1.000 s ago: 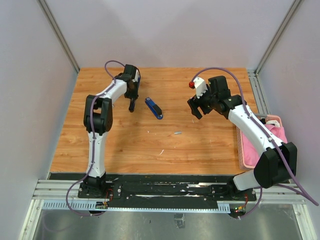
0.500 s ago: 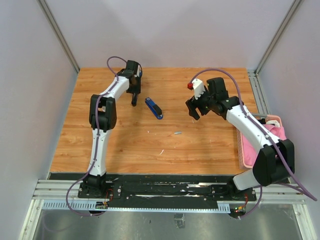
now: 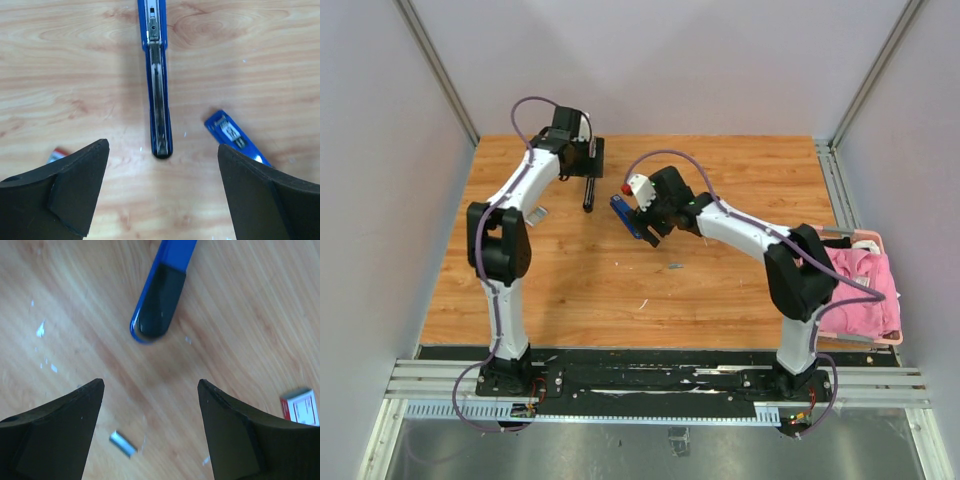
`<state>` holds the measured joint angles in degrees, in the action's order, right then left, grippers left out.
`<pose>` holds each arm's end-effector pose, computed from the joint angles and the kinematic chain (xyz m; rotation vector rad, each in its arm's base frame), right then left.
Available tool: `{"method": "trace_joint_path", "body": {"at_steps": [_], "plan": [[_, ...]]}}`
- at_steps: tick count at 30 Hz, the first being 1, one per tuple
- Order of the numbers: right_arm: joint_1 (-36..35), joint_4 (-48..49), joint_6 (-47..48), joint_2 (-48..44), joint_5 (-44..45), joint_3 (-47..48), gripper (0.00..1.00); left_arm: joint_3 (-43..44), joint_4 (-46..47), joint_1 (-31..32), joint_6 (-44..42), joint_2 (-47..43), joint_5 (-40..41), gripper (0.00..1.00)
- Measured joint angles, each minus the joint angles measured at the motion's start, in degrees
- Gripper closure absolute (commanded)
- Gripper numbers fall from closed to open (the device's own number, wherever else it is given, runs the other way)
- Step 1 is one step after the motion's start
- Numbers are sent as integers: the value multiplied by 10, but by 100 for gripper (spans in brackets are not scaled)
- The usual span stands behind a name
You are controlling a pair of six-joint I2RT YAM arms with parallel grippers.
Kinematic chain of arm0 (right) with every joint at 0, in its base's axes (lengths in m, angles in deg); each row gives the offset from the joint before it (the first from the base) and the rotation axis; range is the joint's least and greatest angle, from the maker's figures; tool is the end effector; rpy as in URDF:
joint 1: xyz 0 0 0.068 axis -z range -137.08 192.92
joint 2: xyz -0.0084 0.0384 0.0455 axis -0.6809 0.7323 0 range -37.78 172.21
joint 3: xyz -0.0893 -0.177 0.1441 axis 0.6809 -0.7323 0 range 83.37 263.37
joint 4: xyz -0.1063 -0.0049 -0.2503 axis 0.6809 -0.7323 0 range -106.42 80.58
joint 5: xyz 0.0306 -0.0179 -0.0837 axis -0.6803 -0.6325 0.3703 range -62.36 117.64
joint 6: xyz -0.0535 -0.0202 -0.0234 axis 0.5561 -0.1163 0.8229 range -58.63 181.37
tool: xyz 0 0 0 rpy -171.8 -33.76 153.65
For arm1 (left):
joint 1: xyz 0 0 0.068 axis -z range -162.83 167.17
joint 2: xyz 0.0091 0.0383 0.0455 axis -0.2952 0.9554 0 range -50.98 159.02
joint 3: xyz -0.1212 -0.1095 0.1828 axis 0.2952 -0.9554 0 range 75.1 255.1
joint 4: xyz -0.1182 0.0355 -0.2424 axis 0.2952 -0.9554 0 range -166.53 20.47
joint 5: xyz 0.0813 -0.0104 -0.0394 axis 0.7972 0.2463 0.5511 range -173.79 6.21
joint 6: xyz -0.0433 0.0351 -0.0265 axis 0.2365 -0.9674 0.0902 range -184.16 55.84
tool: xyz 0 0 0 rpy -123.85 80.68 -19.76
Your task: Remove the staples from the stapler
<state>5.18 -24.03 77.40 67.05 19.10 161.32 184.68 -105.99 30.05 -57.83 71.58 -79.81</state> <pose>0.3326 0.2660 0.1990 -1.1145 2.0265 0.3654 0.4766 -0.1057 0.2212 0.1077 2.4297 -0.0665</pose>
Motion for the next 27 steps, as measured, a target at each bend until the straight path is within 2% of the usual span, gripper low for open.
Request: {"method": "trace_joint_path", "body": {"at_steps": [6, 11, 14, 18, 20, 27], "plan": [[-15, -9, -52, 94, 23, 111, 25, -141, 31, -42, -23, -190, -39, 0], [-15, -26, -87, 139, 26, 167, 33, -251, 57, -118, -40, -272, -74, 0], [-16, -39, -100, 157, 26, 182, 40, -295, 61, -145, -51, -280, -89, 0], [-19, -54, -106, 165, 27, 182, 52, -328, 59, -149, -66, -280, -109, 2], [-20, -57, -106, 165, 31, 182, 59, -328, 61, -148, -73, -280, -125, 2], [-20, -56, -67, 150, 50, 140, 72, -292, 57, -144, -102, -253, -184, 2]]}}
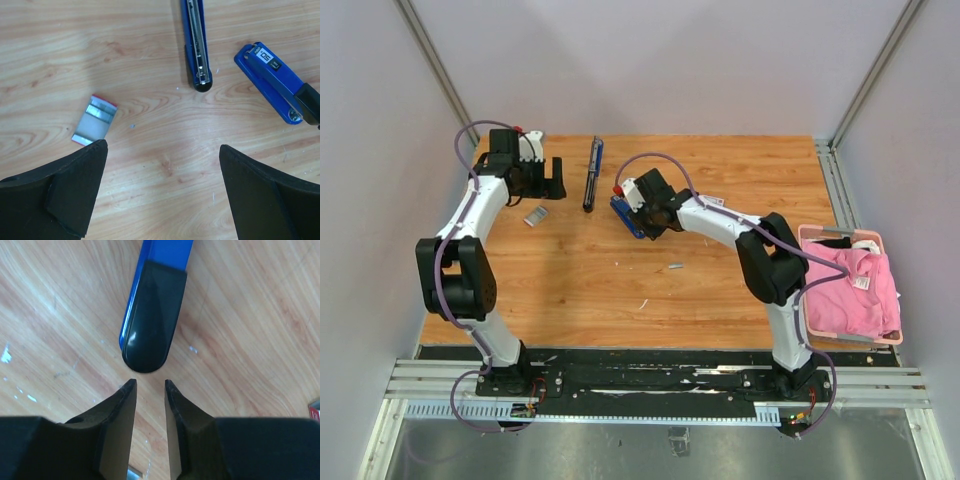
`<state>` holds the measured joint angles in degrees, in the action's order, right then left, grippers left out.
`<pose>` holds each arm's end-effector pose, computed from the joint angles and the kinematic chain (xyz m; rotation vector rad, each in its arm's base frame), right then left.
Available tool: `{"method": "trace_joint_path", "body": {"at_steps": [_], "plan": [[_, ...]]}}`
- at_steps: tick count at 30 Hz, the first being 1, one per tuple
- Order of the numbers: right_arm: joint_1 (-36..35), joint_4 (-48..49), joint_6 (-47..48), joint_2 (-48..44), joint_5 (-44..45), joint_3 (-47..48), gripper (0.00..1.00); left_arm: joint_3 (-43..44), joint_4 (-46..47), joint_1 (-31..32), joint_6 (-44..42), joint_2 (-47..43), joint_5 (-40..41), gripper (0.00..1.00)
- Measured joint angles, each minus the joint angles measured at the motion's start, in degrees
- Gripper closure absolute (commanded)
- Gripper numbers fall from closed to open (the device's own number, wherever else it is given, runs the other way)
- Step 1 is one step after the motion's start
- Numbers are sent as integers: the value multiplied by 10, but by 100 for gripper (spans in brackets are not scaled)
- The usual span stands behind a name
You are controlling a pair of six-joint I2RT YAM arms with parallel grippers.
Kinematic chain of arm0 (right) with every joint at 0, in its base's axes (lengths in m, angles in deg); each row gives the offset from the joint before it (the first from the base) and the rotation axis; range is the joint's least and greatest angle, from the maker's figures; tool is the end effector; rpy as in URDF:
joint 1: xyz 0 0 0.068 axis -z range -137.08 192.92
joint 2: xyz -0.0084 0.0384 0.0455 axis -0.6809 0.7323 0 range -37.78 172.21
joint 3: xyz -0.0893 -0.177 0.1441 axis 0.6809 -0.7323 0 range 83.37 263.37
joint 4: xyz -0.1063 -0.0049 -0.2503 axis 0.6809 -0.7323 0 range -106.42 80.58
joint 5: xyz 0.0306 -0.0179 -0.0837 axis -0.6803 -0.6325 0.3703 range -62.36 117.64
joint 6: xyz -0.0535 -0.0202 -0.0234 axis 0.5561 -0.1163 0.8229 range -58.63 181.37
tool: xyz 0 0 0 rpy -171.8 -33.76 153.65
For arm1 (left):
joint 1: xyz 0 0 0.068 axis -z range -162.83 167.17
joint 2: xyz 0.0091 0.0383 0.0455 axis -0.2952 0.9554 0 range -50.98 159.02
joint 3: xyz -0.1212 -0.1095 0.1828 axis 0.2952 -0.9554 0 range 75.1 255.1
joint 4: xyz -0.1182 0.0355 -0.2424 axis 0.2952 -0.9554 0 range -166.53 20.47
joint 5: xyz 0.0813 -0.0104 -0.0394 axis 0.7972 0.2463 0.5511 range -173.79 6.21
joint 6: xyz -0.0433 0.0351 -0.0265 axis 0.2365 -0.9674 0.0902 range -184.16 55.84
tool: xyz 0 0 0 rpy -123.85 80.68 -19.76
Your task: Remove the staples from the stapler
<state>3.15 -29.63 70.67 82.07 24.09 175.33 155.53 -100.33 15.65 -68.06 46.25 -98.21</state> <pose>0.3611 0.3041 0.1610 -1.0365 2.2014 0.3173 0.3928 -0.0012 0.2423 0.1661 2.3772 -0.2571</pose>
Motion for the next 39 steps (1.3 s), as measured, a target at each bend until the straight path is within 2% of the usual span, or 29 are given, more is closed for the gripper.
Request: {"method": "trace_joint_path", "body": {"at_steps": [3, 7, 12, 17, 23, 25, 31, 37, 39], "plan": [[3, 0, 27, -16, 2, -28, 74, 15, -1, 5, -21, 14, -12, 2], [13, 2, 54, -36, -5, -50, 55, 21, 0, 17, -45, 21, -20, 2], [20, 5, 55, -57, -43, -60, 41, 21, 6, 24, -53, 21, -24, 2], [14, 7, 36, -52, -44, -40, 38, 20, 13, 24, -53, 21, -24, 2], [10, 5, 0, -6, -30, 32, 38, -14, 37, 24, -53, 7, -25, 2], [8, 3, -6, 8, -29, 49, 39, -26, 40, 24, -53, 0, -25, 2], [6, -12, -21, 46, -29, 87, 55, -44, 53, 24, -53, -14, -25, 2], [3, -24, -24, 56, -33, 88, 81, -50, 64, 24, -59, -18, -25, 2], [2, -24, -20, 56, -31, 88, 85, -53, 64, 24, -64, -20, -28, 2]]}}
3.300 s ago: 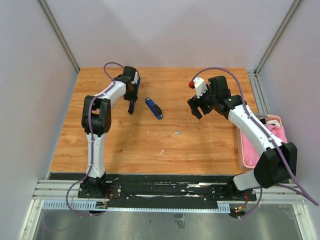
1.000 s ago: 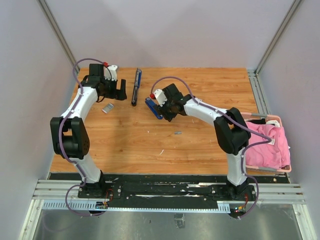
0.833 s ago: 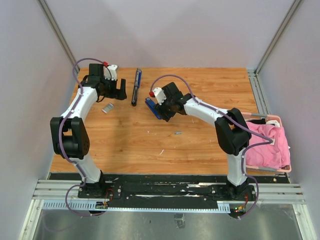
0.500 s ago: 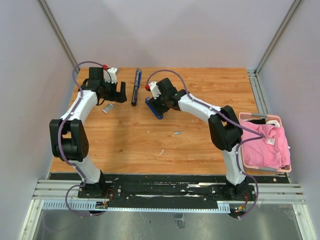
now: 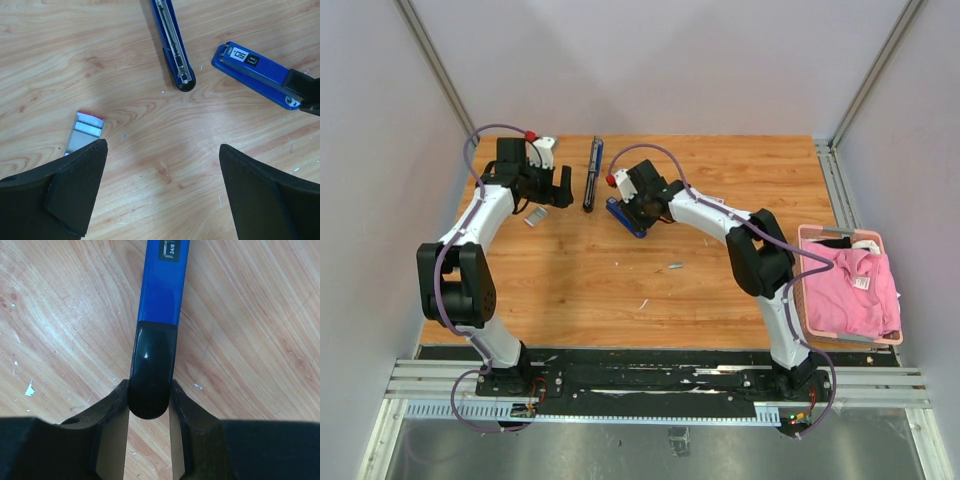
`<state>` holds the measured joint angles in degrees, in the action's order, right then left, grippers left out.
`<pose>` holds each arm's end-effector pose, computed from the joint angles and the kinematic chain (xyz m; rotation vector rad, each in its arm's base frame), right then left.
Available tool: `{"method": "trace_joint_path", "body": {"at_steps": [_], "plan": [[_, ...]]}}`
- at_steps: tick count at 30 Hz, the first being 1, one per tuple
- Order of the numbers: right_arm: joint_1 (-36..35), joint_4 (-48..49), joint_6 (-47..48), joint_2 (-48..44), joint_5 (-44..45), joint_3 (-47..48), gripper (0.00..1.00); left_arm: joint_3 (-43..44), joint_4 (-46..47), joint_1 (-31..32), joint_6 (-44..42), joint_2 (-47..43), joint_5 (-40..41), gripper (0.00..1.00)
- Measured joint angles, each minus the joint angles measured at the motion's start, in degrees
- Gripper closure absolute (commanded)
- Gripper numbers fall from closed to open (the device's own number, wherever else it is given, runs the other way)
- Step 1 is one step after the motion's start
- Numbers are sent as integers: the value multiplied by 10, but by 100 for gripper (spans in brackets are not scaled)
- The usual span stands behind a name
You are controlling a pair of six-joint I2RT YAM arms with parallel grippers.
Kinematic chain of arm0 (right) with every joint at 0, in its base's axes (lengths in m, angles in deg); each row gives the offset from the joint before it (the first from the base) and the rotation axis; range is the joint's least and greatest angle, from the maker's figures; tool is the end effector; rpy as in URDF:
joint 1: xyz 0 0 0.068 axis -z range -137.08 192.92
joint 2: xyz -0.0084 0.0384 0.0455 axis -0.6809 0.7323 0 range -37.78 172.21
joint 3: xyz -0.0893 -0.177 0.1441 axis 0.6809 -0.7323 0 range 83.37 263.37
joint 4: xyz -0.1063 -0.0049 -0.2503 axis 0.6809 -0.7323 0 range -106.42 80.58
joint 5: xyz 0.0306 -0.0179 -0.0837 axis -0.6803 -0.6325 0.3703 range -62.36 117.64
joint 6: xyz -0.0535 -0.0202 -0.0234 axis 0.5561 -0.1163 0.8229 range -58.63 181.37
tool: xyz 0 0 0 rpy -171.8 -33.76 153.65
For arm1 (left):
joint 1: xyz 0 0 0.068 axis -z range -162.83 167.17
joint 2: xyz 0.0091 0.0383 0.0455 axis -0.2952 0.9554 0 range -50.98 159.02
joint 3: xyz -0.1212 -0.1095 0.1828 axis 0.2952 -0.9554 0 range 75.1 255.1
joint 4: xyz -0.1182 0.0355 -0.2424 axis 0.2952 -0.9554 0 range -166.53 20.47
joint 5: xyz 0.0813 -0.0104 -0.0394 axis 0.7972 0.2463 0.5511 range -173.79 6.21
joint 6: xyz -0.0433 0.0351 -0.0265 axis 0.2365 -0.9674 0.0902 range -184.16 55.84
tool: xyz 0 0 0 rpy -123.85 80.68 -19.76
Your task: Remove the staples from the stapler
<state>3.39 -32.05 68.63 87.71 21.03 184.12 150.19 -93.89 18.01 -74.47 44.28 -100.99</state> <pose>0.3791 0.3196 0.1638 -1.0144 2.2070 0.3978 0.3870 -0.0195 0.2326 0.3709 2.2903 -0.2688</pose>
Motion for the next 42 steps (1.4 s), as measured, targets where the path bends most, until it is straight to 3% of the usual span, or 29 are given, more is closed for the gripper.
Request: {"method": "trace_joint_path", "body": {"at_steps": [6, 14, 19, 24, 27, 31, 42], "plan": [[0, 3, 46, -25, 6, -35, 88, 0, -3, 1, -35, -1, -30, 2], [31, -20, 144, -103, -27, -135, 86, 9, -39, 36, -147, -1, -116, 2], [68, -51, 201, -125, -51, -159, 76, 45, -74, 67, -213, 2, -160, 2], [91, -72, 230, -126, -64, -158, 52, 73, -92, 106, -260, 26, -184, 2], [97, -90, 232, -132, -68, -158, 46, 88, -111, 135, -285, 48, -185, 2], [119, -104, 227, -177, -74, -167, 42, 131, -139, 178, -316, 89, -184, 2], [254, -118, 156, -411, -95, -274, 41, 308, -219, 309, -395, 250, -133, 2]]}}
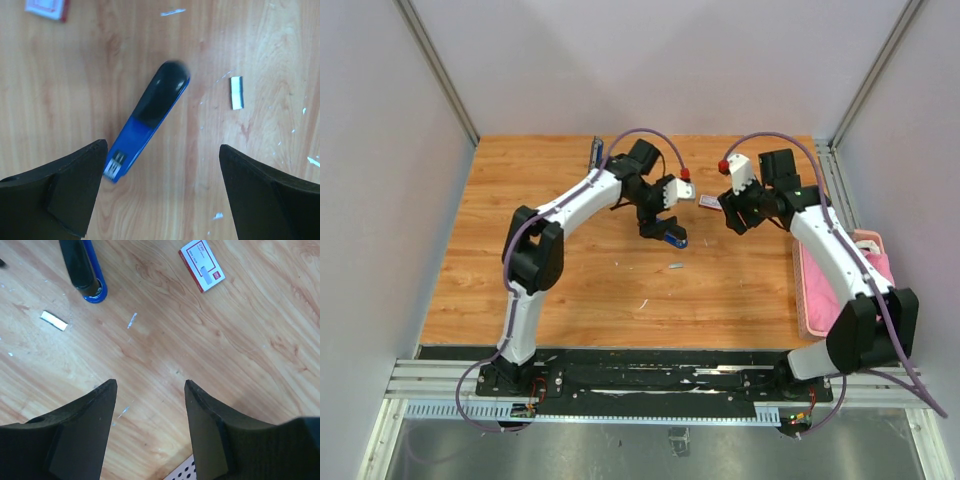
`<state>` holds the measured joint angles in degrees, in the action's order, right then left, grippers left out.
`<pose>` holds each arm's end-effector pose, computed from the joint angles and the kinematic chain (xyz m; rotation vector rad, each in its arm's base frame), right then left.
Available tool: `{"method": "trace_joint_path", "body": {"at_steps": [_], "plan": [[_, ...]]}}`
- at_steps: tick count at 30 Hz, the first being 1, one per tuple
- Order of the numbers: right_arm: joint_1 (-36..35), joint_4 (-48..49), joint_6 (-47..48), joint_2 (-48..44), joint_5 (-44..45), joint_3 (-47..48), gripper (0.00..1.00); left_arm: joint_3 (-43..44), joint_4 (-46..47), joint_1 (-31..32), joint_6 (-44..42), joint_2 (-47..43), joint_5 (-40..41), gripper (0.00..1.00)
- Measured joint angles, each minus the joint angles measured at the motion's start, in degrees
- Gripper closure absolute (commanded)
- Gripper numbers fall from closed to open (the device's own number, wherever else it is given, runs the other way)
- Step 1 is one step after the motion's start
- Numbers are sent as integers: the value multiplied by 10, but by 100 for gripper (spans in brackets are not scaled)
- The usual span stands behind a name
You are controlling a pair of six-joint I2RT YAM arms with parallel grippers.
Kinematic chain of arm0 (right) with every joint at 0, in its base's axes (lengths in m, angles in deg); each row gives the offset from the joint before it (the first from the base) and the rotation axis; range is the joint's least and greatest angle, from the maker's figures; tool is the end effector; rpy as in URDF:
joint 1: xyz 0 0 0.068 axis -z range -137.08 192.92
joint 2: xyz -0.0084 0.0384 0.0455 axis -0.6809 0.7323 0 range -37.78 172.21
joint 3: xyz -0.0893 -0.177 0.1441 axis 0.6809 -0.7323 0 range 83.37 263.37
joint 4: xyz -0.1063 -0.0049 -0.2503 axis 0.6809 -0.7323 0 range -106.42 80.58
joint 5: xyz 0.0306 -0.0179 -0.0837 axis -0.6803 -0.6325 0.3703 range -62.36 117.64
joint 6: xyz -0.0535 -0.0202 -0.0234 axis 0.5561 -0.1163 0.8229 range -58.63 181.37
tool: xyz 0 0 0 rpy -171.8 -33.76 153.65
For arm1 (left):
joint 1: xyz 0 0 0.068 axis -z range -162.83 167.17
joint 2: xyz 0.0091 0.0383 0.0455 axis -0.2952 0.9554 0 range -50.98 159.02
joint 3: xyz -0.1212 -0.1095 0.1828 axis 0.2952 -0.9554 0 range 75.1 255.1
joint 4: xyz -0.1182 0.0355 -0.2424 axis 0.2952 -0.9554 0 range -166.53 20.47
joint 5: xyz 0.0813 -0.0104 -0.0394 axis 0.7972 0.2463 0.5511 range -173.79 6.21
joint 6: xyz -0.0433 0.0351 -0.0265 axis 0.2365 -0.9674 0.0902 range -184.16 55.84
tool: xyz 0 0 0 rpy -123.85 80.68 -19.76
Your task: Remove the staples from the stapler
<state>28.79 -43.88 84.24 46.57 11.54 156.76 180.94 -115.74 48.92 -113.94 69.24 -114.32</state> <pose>0.3296 0.0962 0.2731 -0.8692 2.1713 0.2562 0.3767 -0.2610 0.2118 1.7678 1.7765 -0.5710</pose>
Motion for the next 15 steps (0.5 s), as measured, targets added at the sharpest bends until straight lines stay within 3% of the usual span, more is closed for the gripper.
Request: {"method": "trace_joint_path", "body": {"at_steps": [5, 10, 15], "plan": [[14, -4, -21, -91, -22, -56, 41, 60, -38, 49, -25, 71, 22, 1], [27, -2, -35, -134, -55, -96, 41, 96, -60, 64, -40, 111, 41, 7], [43, -2, -38, -136, -78, -106, 41, 123, -69, 67, -43, 131, 61, 33]]}}
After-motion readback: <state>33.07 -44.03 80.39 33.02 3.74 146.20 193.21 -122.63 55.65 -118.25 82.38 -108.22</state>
